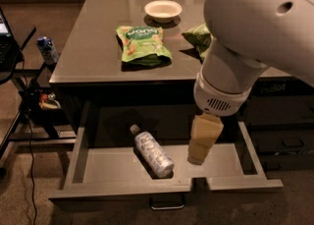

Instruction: Pick blue plastic bottle from top drawer and place on counter

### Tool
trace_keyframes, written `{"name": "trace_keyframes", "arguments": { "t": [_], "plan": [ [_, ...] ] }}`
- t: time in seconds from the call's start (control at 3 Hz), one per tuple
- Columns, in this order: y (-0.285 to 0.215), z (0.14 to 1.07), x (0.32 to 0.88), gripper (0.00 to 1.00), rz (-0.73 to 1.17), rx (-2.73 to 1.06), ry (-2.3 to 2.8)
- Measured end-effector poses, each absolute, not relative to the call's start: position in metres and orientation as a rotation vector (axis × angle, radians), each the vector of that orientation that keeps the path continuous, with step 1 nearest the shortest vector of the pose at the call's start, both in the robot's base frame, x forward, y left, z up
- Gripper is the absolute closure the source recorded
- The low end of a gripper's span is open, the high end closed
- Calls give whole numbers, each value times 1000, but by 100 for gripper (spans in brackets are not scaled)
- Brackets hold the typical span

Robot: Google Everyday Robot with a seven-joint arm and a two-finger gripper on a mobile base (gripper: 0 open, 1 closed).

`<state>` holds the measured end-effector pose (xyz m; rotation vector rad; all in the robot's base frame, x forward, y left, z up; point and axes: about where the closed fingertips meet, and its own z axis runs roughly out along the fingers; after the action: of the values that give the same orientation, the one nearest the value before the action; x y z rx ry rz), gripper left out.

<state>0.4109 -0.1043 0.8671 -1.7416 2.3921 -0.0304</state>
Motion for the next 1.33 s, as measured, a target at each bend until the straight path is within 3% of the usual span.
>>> {"name": "trace_keyframes", "arguments": {
  "t": [0.67, 1.33],
  "plan": [
    [-50, 806, 445, 0, 119, -1610, 2505],
    [-31, 786, 442, 0, 178, -1580, 2526]
  ]
}}
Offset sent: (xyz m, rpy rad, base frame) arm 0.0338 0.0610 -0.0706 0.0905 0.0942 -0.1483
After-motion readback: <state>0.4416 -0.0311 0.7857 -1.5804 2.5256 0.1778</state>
